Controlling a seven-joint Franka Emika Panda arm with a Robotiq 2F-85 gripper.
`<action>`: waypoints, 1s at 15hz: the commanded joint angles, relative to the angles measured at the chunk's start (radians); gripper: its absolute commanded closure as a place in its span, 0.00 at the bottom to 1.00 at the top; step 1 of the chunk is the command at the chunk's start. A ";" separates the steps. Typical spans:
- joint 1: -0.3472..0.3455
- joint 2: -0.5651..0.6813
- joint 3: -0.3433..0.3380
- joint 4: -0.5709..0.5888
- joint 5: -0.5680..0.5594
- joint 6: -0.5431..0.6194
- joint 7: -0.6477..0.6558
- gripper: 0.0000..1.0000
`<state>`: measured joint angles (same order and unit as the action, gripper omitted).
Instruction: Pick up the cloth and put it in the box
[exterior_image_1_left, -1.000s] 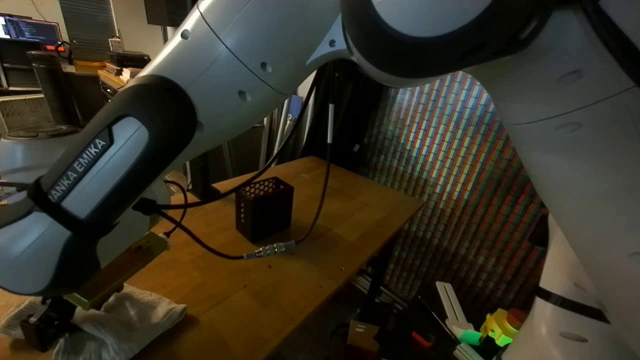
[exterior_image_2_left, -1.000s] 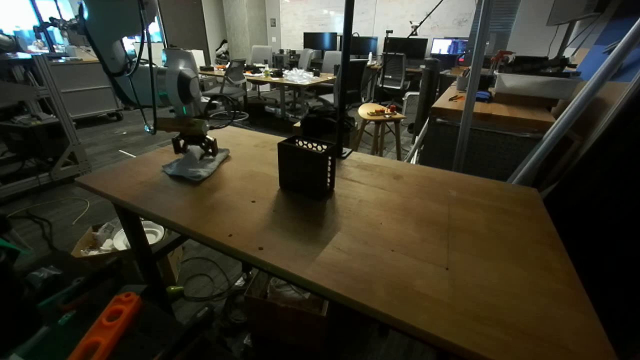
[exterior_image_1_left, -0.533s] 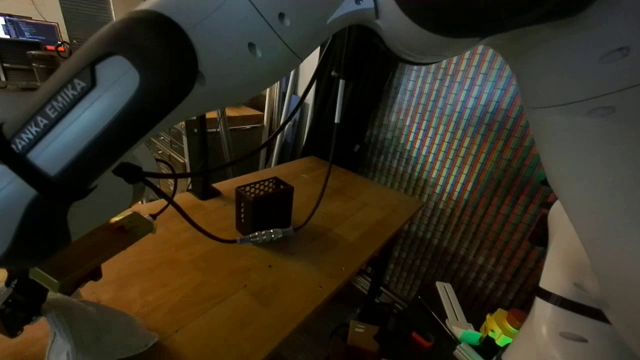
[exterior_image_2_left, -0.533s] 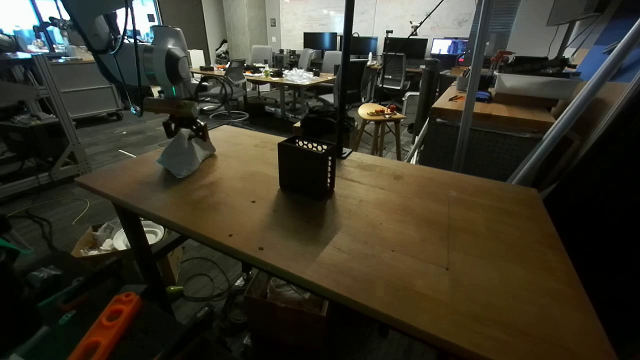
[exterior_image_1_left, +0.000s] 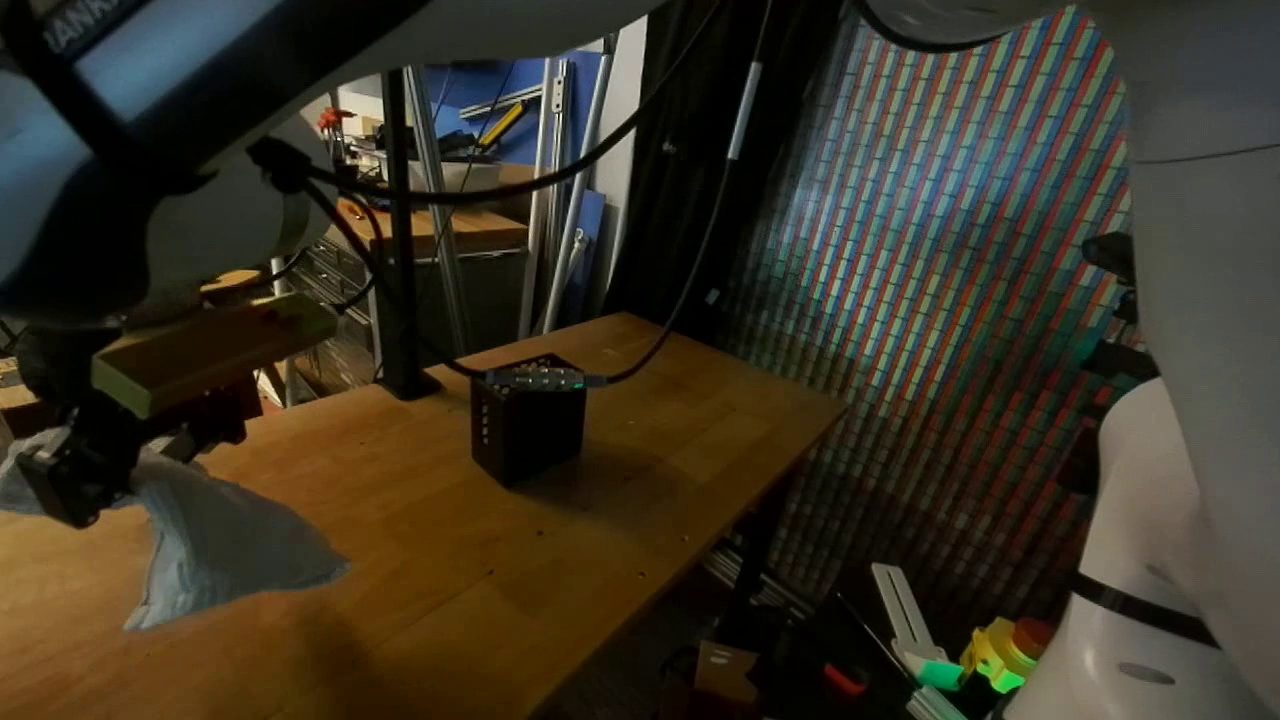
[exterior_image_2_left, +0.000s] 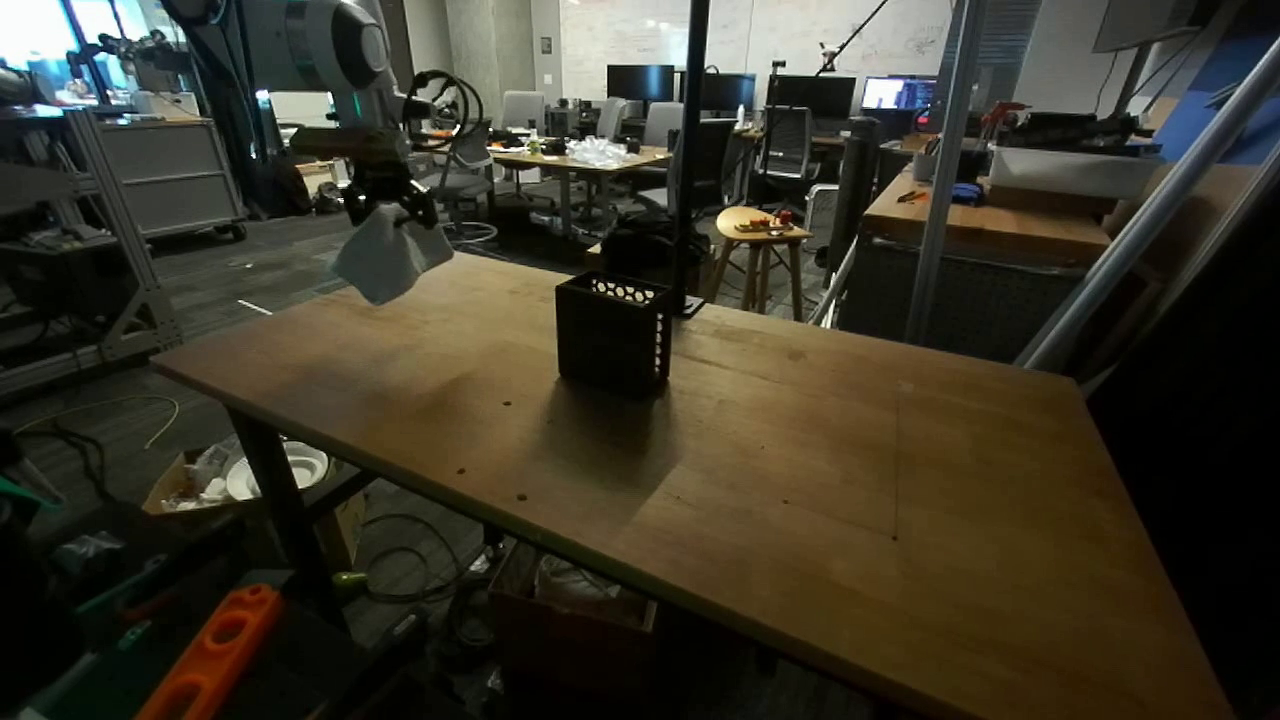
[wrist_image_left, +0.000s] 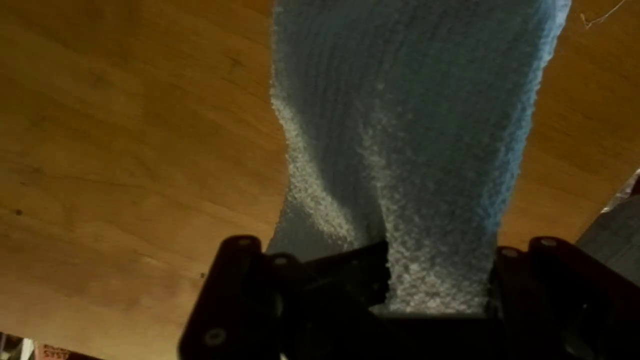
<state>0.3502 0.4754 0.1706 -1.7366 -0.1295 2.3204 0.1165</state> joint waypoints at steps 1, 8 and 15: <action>-0.049 -0.111 -0.026 -0.047 -0.017 -0.082 -0.037 1.00; -0.219 -0.319 -0.096 -0.265 -0.021 -0.093 -0.195 1.00; -0.333 -0.363 -0.158 -0.314 -0.077 -0.082 -0.353 1.00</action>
<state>0.0396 0.1423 0.0267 -2.0333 -0.1744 2.2225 -0.1839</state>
